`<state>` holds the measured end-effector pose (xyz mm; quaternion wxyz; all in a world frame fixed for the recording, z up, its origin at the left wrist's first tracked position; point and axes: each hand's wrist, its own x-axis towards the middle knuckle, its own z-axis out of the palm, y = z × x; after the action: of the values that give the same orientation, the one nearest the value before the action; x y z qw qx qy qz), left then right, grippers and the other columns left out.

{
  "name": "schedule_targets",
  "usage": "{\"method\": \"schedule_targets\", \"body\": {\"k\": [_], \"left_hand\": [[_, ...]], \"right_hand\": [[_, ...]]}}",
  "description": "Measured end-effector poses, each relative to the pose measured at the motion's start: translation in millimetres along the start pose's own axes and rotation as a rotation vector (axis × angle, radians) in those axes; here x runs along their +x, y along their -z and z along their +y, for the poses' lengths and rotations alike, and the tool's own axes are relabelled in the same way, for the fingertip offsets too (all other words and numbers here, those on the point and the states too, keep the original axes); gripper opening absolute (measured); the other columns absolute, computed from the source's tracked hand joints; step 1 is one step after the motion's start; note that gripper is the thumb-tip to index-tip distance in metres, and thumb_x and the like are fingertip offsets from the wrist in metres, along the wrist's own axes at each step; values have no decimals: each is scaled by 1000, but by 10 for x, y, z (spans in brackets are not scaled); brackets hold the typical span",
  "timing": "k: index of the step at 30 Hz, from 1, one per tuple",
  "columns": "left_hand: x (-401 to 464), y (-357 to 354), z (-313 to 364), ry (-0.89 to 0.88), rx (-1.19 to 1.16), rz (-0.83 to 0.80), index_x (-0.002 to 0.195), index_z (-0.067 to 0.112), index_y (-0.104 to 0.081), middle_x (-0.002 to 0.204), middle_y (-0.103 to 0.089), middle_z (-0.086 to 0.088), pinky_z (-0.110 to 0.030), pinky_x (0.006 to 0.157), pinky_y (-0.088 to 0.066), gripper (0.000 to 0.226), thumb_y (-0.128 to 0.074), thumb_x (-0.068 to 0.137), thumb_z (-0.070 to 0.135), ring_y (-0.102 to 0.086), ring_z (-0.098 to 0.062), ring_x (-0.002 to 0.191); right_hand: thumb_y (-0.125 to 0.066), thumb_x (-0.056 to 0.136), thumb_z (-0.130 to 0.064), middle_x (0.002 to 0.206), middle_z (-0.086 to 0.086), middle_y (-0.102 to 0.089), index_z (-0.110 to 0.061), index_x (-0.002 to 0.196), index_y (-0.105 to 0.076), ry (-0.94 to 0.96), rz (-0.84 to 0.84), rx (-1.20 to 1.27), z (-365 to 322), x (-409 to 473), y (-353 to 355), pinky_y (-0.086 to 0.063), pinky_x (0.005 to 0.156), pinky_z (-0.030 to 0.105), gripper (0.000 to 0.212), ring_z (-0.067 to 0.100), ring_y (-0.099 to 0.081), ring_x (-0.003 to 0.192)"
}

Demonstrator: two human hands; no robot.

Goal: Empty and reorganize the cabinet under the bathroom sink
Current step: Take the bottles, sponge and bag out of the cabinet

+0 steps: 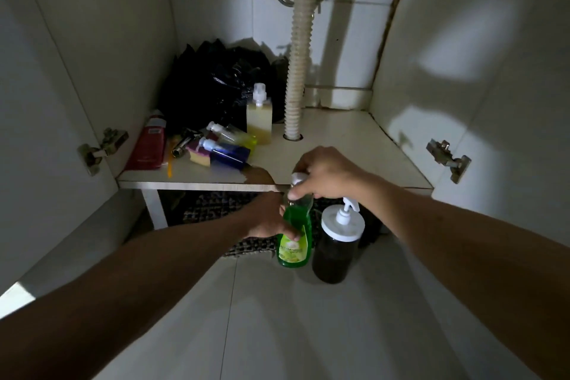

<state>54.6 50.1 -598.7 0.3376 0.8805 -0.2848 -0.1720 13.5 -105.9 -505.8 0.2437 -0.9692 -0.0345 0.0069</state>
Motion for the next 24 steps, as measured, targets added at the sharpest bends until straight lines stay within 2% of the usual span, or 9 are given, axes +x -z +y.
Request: {"method": "schedule_targets", "body": {"k": [4, 6, 8, 10, 14, 17, 19, 22, 24], "left_hand": [[90, -303, -228, 59, 9, 20, 91, 13, -70, 81, -69, 5, -18, 61, -45, 37, -91, 63, 25, -66, -13, 76], [142, -398, -302, 78, 1, 29, 96, 14, -70, 83, -68, 6, -16, 62, -44, 39, -90, 63, 22, -65, -11, 78], [202, -462, -361, 81, 1, 23, 104, 12, -70, 89, -68, 3, -15, 65, -45, 46, -91, 64, 22, -65, -14, 84], [236, -519, -399, 85, -3, 33, 104, 11, -69, 87, -66, 4, -14, 61, -44, 45, -90, 65, 21, -64, -13, 82], [289, -650, -494, 88, 12, 75, 107, 11, -69, 97, -71, 2, -22, 74, -50, 49, -90, 65, 25, -66, -14, 89], [283, -686, -502, 73, -20, 70, 111, 13, -69, 98, -69, 5, -17, 73, -44, 50, -89, 66, 20, -63, -10, 89], [275, -691, -500, 69, -18, 54, 115, 15, -67, 102, -68, 6, -17, 76, -42, 55, -89, 65, 20, -62, -11, 93], [226, -668, -505, 91, 48, -19, 121, 14, -62, 110, -67, 1, -22, 82, -47, 66, -90, 62, 19, -63, -17, 100], [185, -580, -487, 97, 120, -100, 112, 7, -63, 100, -67, -4, -25, 78, -50, 51, -86, 66, 10, -63, -20, 94]], "right_hand": [[-88, 72, -31, 90, 2, -73, -15, 93, -74, -19, -78, -122, 99, 33, -260, -45, 56, 23, 29, 17, -66, 79], [-87, 72, -30, 87, 4, -71, -18, 85, -70, -24, -103, -161, 141, 67, -349, -38, 51, 22, 25, 20, -64, 78], [-88, 72, -29, 83, 4, -69, -17, 79, -66, -44, -122, -168, 196, 118, -422, -35, 48, 22, 25, 19, -63, 76], [-88, 72, -26, 77, 2, -68, -19, 72, -65, -63, -142, -168, 246, 169, -477, -35, 47, 21, 24, 17, -63, 72], [-88, 70, -21, 78, 5, -73, -12, 81, -75, -78, -155, -166, 315, 226, -560, -38, 45, 19, 20, 16, -67, 70], [-87, 69, -20, 75, 3, -70, -13, 81, -73, -70, -139, -157, 324, 205, -589, -36, 44, 19, 20, 13, -64, 65], [-86, 70, -22, 80, 3, -71, -14, 86, -73, -79, -151, -158, 316, 184, -594, -38, 45, 19, 23, 15, -65, 70], [-86, 72, -25, 90, 4, -71, -15, 98, -74, -74, -191, -174, 270, 142, -577, -40, 49, 20, 30, 17, -66, 78], [-84, 75, -28, 94, 3, -70, -16, 100, -73, -52, -218, -211, 205, 124, -533, -41, 52, 20, 30, 18, -64, 83]]}}
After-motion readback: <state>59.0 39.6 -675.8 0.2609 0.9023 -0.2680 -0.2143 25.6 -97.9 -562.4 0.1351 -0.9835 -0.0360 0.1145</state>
